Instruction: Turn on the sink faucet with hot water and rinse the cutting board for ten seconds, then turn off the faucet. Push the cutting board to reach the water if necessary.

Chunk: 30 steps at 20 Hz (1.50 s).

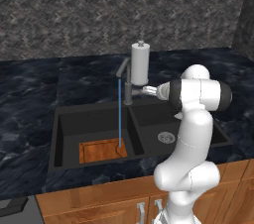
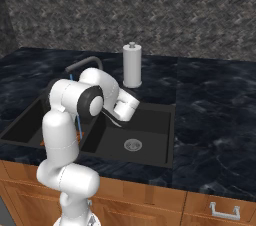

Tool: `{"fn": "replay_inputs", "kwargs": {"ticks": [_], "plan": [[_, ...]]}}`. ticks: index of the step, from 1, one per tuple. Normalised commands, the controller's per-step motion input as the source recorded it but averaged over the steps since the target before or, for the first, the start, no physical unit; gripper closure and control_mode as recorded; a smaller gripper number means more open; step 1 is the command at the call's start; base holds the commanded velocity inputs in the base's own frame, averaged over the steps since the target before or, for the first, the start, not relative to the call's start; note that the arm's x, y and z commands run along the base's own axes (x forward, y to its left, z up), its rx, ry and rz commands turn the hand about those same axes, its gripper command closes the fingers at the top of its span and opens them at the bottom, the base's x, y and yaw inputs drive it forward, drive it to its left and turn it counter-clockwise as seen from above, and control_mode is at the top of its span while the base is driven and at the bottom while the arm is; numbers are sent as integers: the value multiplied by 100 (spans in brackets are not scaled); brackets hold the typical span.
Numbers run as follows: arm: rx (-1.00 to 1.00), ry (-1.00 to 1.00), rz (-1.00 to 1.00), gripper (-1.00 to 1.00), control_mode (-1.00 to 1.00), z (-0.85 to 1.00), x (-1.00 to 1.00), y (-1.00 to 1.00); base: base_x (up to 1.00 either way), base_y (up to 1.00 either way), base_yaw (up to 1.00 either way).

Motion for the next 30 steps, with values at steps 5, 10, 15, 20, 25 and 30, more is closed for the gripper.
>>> {"fn": "replay_inputs", "kwargs": {"ticks": [5,10,15,20,25,30], "plan": [[0,0,0,100,-100,0,0,0,0,0,0],[0,0,0,100,-100,0,0,0,0,0,0],[0,0,0,100,-100,0,0,0,0,0,0],[0,0,0,100,-100,0,0,0,0,0,0],[0,0,0,100,-100,0,0,0,0,0,0],[0,0,0,100,-100,0,0,0,0,0,0]]}}
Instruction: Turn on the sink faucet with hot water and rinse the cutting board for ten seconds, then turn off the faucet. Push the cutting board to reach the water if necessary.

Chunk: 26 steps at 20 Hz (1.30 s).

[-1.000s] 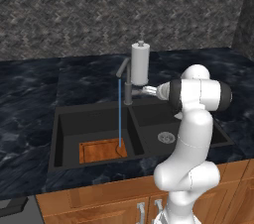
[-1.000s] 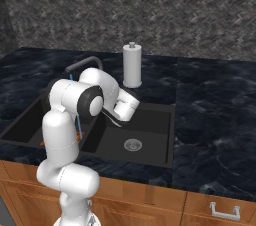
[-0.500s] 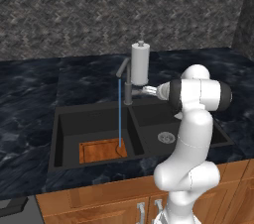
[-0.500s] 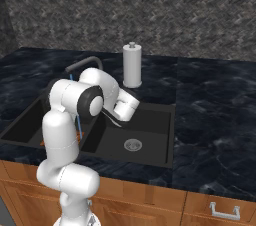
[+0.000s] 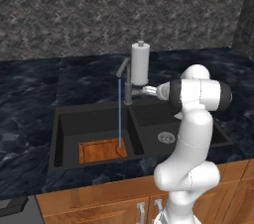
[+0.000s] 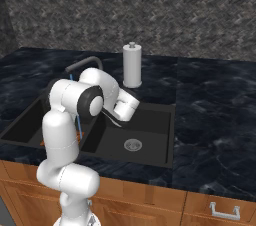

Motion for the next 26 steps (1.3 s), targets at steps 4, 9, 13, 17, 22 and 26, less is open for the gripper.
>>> {"fn": "replay_inputs", "kwargs": {"ticks": [4,9,13,17,22,26], "plan": [[0,0,0,100,-100,0,0,0,0,0,0],[0,0,0,100,-100,0,0,0,0,0,0],[0,0,0,100,-100,0,0,0,0,0,0],[0,0,0,100,-100,0,0,0,0,0,0],[0,0,0,100,-100,0,0,0,0,0,0],[0,0,0,100,-100,0,0,0,0,0,0]]}}
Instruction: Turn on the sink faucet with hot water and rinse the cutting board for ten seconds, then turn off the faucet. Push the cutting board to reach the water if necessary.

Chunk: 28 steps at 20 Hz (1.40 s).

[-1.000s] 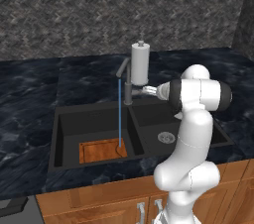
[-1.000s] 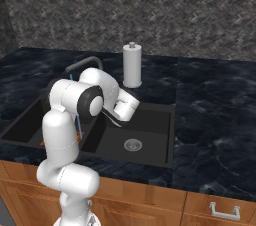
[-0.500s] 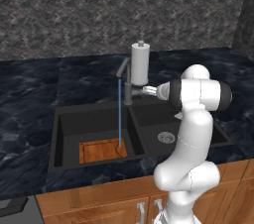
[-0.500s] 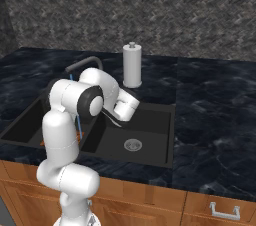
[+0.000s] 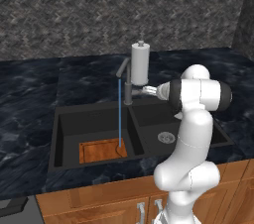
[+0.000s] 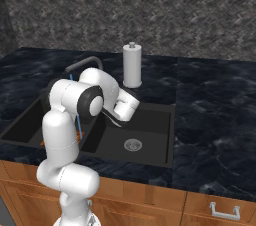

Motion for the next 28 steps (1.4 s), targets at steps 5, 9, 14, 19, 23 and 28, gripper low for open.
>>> {"fn": "replay_inputs", "kwargs": {"ticks": [5,9,14,19,23,28], "plan": [[0,0,0,100,-100,0,0,0,0,0,0],[0,0,0,100,-100,0,0,0,0,0,0],[0,0,0,100,-100,0,0,0,0,0,0],[0,0,0,100,-100,0,0,0,0,0,0],[0,0,0,100,-100,0,0,0,0,0,0],[0,0,0,100,-100,0,0,0,0,0,0]]}}
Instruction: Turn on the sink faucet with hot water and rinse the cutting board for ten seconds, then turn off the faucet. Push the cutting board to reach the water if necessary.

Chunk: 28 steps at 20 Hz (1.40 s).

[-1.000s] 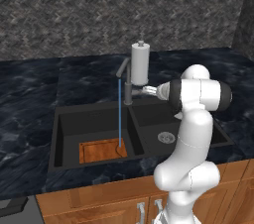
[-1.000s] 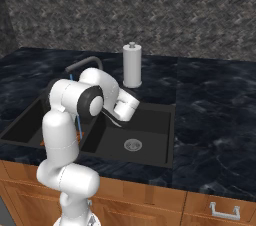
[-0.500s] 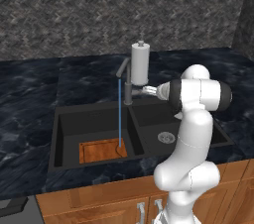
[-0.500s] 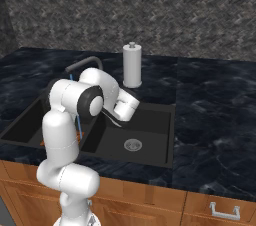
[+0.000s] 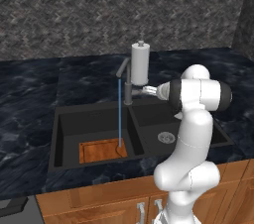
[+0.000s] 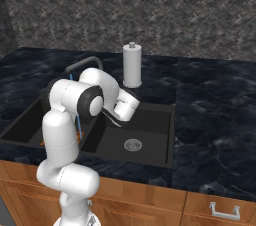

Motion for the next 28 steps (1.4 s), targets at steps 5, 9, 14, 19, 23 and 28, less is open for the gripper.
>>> {"fn": "replay_inputs", "kwargs": {"ticks": [5,9,14,19,23,28], "plan": [[0,-1,0,100,-100,0,8,-11,0,0,0],[0,-5,1,100,-100,0,16,-14,0,0,0],[0,-11,3,100,-100,0,8,-1,0,0,0],[0,-11,4,100,-100,-7,0,0,0,0,0],[0,-2,3,100,-100,-20,0,0,0,0,0],[0,0,4,100,-100,-17,0,0,0,0,0]]}}
